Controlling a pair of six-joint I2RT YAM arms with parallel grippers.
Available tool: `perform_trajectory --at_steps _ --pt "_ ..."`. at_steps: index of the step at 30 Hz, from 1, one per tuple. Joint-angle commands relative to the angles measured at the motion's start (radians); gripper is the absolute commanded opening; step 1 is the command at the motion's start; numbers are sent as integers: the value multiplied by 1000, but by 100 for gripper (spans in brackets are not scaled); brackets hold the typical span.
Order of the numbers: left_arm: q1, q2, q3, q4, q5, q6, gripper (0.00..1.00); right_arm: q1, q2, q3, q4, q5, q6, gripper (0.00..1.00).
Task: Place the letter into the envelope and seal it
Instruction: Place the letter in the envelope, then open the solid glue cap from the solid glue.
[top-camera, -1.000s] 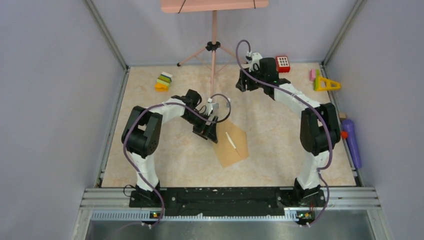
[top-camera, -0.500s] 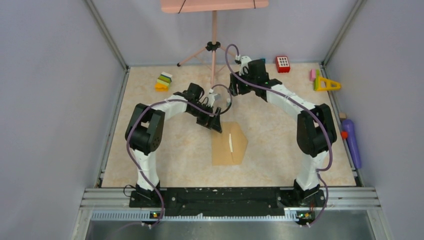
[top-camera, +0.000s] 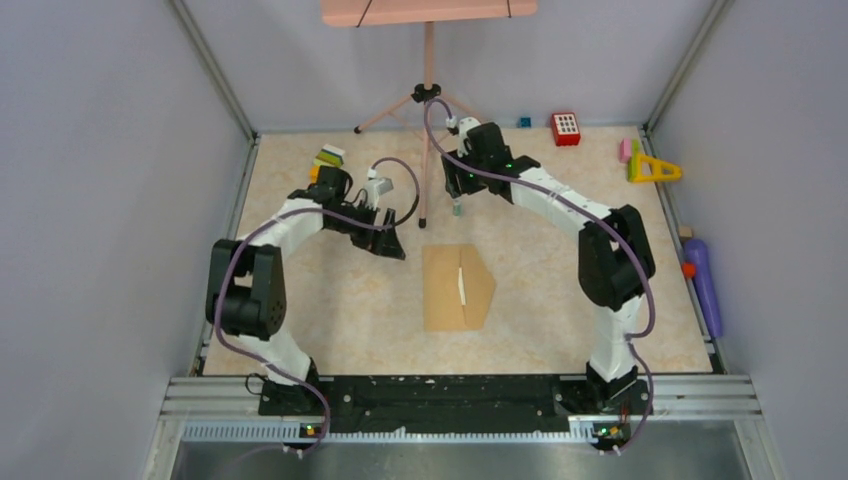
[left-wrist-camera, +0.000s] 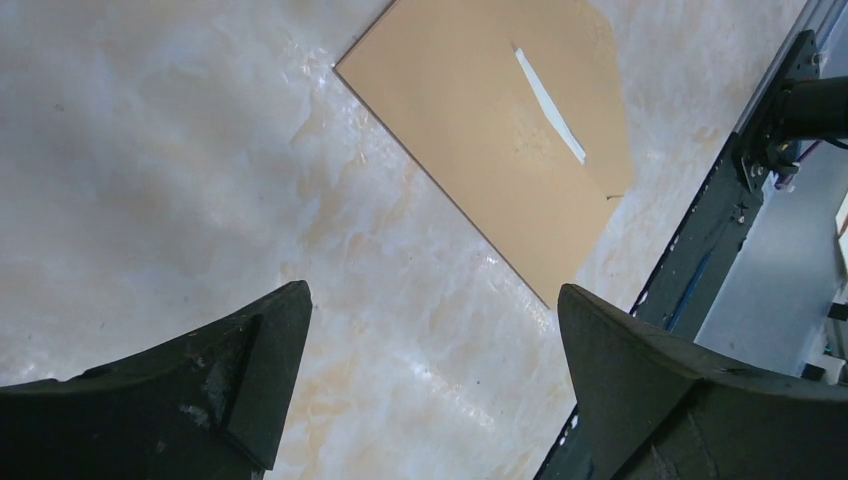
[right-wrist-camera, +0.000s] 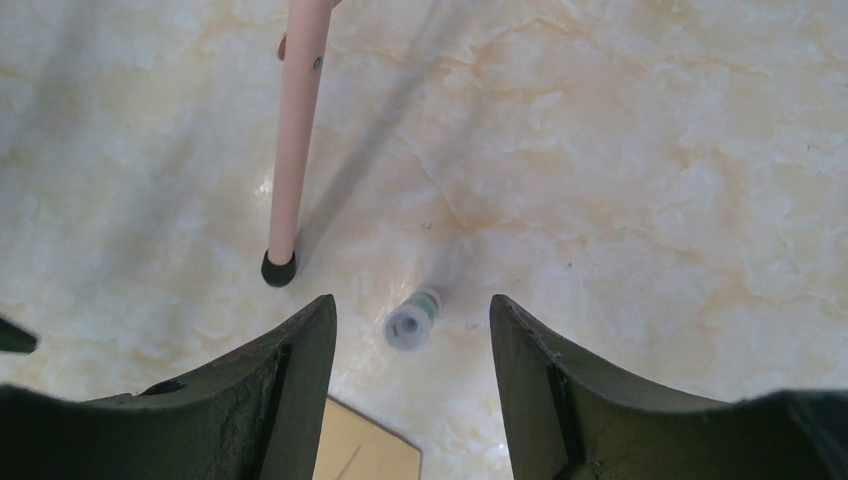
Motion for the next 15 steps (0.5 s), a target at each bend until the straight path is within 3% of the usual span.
perform_trajectory --at_steps 1,8,15 --pt "39 -145 -72 11 2 87 98 34 95 144 -119 124 -19 57" --pt "95 -321 -142 108 -148 41 98 56 184 233 -217 166 0 58" --pt "133 -400 -208 176 -138 15 99 82 233 285 -289 192 -12 58"
